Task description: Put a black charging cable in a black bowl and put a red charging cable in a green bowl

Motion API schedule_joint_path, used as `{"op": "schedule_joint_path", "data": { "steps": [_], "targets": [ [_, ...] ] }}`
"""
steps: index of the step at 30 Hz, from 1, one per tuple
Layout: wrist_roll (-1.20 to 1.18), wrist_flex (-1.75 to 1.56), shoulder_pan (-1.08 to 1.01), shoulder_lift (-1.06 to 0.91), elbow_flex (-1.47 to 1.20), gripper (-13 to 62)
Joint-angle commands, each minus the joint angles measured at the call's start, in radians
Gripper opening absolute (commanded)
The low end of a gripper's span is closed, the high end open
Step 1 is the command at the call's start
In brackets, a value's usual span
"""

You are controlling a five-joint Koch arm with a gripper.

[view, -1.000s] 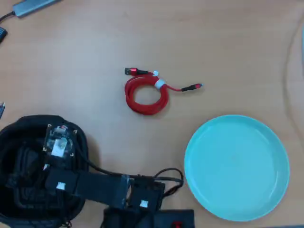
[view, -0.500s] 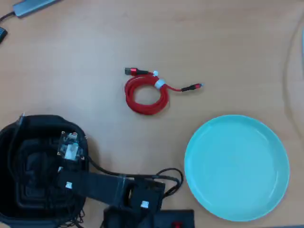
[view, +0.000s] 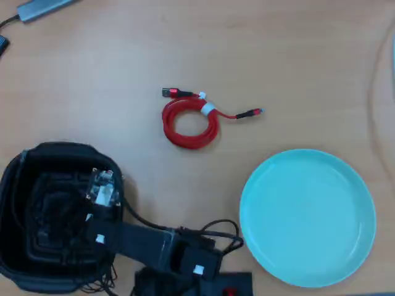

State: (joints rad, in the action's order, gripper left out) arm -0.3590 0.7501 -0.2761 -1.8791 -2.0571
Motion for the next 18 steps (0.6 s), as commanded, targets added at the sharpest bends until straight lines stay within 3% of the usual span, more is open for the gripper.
{"op": "schedule_joint_path", "data": {
  "steps": [1,6,12,18],
  "targets": [
    [-0.005,-0.023,0.008,-0.071,0.044,21.4],
    [-0.006,0.043,0.008,-0.107,0.055,30.6],
    [0.021,0.044,-0.029,-0.238,0.066,29.7],
    [0.049,0.048,-0.219,-0.245,0.1,29.0]
  ]
}}
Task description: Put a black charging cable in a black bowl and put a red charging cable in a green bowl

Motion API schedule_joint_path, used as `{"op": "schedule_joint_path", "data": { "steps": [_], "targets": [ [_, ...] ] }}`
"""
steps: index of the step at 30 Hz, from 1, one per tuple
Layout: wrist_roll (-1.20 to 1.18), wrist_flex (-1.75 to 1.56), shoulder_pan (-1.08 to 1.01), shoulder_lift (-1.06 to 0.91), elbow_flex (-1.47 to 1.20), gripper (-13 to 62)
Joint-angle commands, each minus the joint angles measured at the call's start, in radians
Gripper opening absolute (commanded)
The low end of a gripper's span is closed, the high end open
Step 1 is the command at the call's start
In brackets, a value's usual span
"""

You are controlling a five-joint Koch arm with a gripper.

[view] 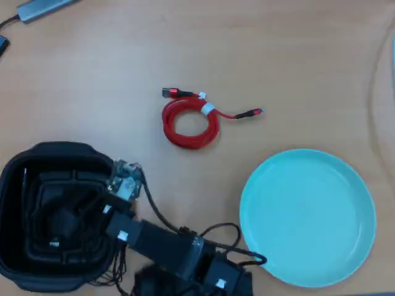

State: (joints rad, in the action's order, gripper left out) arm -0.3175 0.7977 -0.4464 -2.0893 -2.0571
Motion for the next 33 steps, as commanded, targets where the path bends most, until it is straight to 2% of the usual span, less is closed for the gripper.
{"op": "schedule_joint_path", "data": {
  "steps": [1,6,17,25,33],
  "targets": [
    [0.008,0.0,-0.092,-0.035,0.098,29.0],
    [0.008,0.0,-0.403,-0.031,0.091,29.0],
    [0.005,0.038,-0.819,-0.014,0.038,29.0],
    [-0.011,0.031,-0.91,0.301,0.078,29.0],
    [-0.219,0.032,-0.956,0.385,0.117,29.0]
  ]
}}
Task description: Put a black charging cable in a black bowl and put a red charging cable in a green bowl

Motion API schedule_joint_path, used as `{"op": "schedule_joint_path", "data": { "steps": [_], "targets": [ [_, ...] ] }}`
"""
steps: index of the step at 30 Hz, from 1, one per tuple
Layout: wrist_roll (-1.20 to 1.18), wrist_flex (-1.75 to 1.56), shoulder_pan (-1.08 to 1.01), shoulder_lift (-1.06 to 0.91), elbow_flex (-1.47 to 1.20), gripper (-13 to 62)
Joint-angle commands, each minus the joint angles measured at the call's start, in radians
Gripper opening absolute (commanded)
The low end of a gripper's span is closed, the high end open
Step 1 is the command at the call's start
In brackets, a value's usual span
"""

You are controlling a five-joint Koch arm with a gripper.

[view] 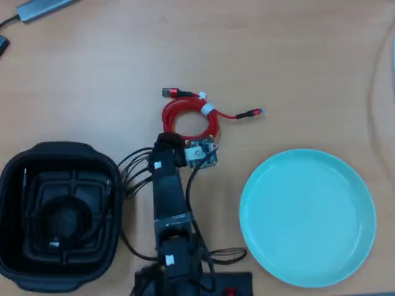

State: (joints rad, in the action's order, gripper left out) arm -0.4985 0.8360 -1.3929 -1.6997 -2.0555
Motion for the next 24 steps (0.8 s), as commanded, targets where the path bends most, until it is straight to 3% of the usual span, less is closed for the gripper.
{"op": "schedule_joint_path", "data": {
  "steps": [1,7,24],
  "targets": [
    [-0.037,-0.005,-0.011,-0.005,0.126,29.0],
    [0.075,0.012,-0.005,-0.003,0.164,29.0],
    [-0.02,0.094,-0.04,0.23,0.351,29.0]
  ]
}}
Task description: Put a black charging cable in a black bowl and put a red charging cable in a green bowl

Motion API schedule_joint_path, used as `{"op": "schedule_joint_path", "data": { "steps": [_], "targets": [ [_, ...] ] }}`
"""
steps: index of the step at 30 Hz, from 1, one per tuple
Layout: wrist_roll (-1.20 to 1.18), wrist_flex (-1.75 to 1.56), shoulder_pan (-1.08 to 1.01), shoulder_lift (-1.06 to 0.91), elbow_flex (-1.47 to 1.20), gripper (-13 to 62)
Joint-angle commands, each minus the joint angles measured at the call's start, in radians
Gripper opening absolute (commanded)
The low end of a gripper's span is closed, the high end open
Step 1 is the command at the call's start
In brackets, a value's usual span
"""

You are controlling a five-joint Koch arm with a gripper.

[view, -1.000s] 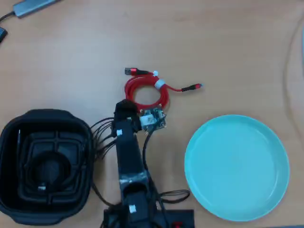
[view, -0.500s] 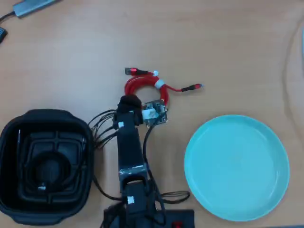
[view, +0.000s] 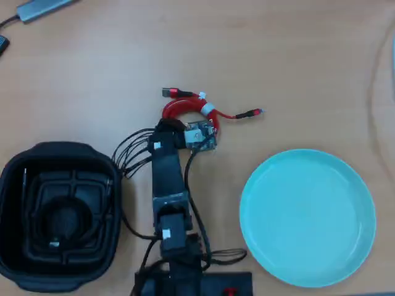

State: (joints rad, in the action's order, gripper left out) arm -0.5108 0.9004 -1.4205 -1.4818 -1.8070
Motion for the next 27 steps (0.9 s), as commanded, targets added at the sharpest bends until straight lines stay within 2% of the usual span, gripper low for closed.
{"op": "schedule_joint_path", "data": {
  "steps": [1,7,14,27],
  "targets": [
    [-0.008,0.051,-0.018,0.034,0.123,29.0],
    [-0.029,0.183,-0.037,0.117,0.202,29.0],
    [-0.21,0.279,-0.037,0.137,0.209,29.3],
    [-0.152,0.267,-0.015,0.209,0.239,28.6]
  ]
}}
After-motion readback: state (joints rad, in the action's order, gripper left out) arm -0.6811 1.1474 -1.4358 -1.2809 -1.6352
